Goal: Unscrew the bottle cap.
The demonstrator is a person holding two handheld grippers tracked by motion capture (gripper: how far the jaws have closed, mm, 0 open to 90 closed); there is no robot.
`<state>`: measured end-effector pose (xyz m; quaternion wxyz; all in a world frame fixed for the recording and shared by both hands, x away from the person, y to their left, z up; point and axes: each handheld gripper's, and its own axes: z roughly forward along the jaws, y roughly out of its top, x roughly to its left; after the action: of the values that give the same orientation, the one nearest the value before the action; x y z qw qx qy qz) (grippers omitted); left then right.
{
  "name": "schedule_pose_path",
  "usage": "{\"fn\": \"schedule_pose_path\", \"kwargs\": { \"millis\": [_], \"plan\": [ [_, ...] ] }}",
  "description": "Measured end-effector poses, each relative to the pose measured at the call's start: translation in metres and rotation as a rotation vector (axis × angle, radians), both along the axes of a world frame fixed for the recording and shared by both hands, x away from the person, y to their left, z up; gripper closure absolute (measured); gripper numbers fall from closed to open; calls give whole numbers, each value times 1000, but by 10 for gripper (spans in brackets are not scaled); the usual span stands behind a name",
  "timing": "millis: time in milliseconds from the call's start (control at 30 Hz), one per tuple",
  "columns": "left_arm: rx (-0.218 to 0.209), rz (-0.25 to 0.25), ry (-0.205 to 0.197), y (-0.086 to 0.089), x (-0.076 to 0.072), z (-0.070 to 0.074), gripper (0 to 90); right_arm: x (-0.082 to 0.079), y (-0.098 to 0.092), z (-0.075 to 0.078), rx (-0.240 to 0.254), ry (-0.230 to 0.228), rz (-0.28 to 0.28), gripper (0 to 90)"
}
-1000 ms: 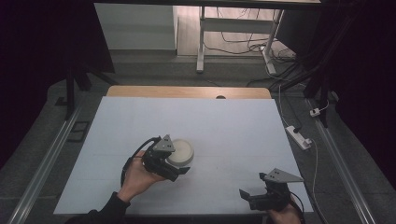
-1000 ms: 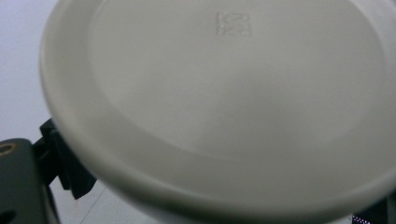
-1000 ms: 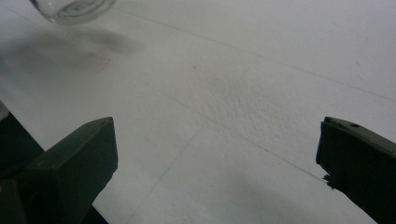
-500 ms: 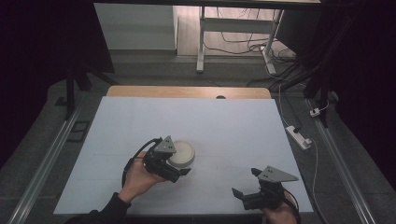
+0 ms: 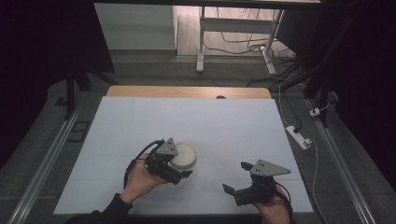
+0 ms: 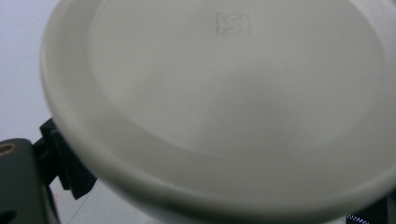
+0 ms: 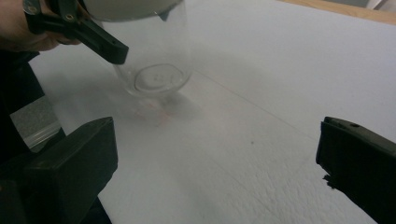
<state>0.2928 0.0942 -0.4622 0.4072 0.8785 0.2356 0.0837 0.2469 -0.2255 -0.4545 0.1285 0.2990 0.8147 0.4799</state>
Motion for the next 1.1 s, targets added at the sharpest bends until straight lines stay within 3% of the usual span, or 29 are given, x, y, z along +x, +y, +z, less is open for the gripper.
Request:
{"fn": "schedule_pose_path", "kwargs": {
  "millis": [400,633,767,1100],
  "plan": [
    [-1,-9,-5,-3,0,-3,72,11,30,12,-7,-14,83,0],
    [3,-10,-14,-5,-1,-4,72,18,48,15,-23,-9,104,0],
    [5,-23,-20,-6,-2,-5,72,22,58,17,-39,-7,105,0],
    [7,-73,-16,-10,-3,-6,72,29,82,22,-24,-8,150,0]
  ]
}}
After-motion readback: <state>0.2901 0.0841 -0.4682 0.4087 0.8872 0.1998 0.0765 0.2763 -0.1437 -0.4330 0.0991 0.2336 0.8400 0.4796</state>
